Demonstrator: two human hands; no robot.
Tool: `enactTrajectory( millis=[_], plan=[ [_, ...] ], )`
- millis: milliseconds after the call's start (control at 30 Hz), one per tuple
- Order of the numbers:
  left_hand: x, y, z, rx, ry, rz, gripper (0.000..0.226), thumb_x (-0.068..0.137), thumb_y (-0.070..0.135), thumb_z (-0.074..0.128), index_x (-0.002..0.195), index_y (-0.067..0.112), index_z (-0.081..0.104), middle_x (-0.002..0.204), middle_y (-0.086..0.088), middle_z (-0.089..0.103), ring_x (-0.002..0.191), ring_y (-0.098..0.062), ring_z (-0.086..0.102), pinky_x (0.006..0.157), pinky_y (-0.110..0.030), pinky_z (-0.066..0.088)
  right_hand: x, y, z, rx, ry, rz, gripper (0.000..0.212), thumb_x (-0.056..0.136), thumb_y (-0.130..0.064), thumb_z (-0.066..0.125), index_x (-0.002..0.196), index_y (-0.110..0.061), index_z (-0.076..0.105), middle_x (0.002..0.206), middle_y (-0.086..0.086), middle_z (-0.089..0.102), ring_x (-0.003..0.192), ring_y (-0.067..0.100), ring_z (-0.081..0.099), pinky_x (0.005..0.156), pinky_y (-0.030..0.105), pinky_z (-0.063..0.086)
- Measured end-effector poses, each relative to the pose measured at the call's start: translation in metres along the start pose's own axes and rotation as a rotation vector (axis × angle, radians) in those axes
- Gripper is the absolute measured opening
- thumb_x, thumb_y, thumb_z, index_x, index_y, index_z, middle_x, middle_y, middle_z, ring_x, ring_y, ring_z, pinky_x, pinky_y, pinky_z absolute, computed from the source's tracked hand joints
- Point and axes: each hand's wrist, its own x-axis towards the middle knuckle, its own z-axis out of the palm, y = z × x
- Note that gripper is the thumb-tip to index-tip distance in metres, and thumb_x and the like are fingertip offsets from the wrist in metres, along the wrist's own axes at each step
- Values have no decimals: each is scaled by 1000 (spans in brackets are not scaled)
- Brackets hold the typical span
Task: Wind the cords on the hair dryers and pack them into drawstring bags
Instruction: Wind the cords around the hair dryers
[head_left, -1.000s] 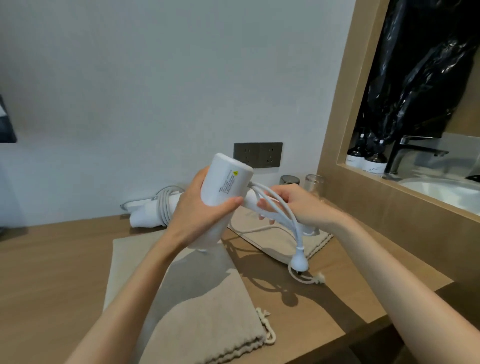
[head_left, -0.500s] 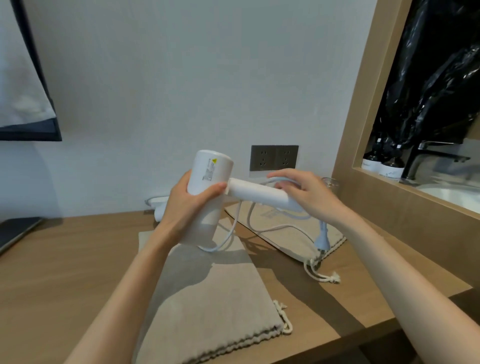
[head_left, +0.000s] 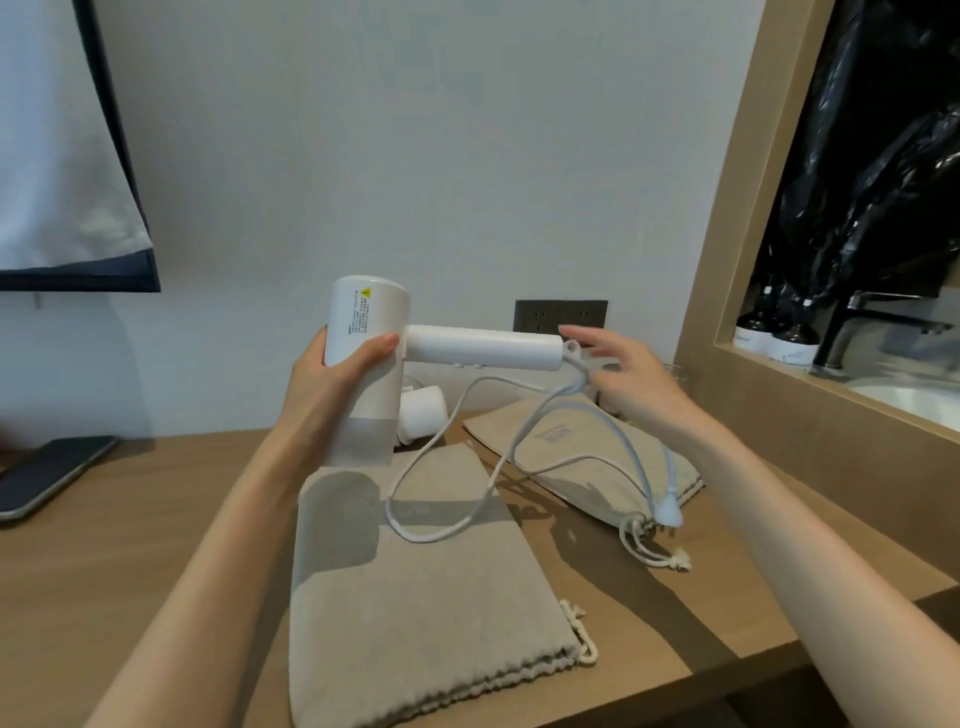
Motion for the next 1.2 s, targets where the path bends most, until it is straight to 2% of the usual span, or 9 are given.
enactTrajectory(
  millis=[167,300,467,633,767,867,1000,1100,1200],
  plan=[
    [3,14,1,95,-10,97,35,75,41,76,100,25,58,89,5,62,60,2,59,49,-14,45,-3,-41,3,63,-73,-232,31,98,-17,45,124,-28,57,120,-15,60,109,0,55,85,16,47],
    [2,31,5,152,-55,205,25,80,30,74,99,25,58,89,6,62,59,7,57,49,-9,43,0,-51,18,-402,-166,-394,41,93,-52,46,132,-38,43,115,-13,60,97,8,58,80,37,52],
    [1,45,5,213,-107,308,30,75,36,77,98,31,58,89,12,62,67,6,58,54,-9,45,2,-53,30,-434,-52,-440,50,90,-62,40,129,-32,43,96,-2,64,76,17,62,69,44,54],
    [0,41,8,187,-101,302,44,70,46,70,109,31,57,95,15,62,76,4,60,57,-9,45,-6,-46,45,-326,44,-408,47,91,-60,44,130,-33,47,93,-5,64,77,14,63,69,43,55],
    [-3,32,28,2,66,244,51,69,47,67,113,24,55,99,6,63,81,-5,61,58,-11,46,-8,-56,64,-30,133,-256,36,93,-55,44,125,-39,48,95,-10,63,83,14,62,75,47,53],
    [-5,27,32,-38,106,267,50,74,44,70,115,22,55,99,7,64,81,-4,62,60,-13,47,-10,-58,70,-19,164,-233,39,94,-56,43,128,-38,46,99,-11,61,87,15,61,77,47,54],
    [-13,19,48,-223,207,211,44,82,27,73,118,17,51,99,2,63,81,-6,63,60,-13,48,-16,-68,93,195,214,-120,30,88,-61,41,107,-40,52,86,-12,61,82,22,62,73,51,54],
    [-14,16,50,-274,206,182,47,81,28,73,120,17,49,103,-1,62,85,-11,64,62,-16,50,-18,-72,99,394,116,-107,11,95,-48,46,103,-42,51,83,-11,60,75,13,61,65,42,56],
    [-11,9,38,-300,184,153,55,74,38,74,119,17,50,105,-6,63,87,-16,66,68,-27,54,-26,-63,84,532,-242,-38,18,98,-35,47,112,-24,48,78,4,58,56,15,54,50,29,49]
  ],
)
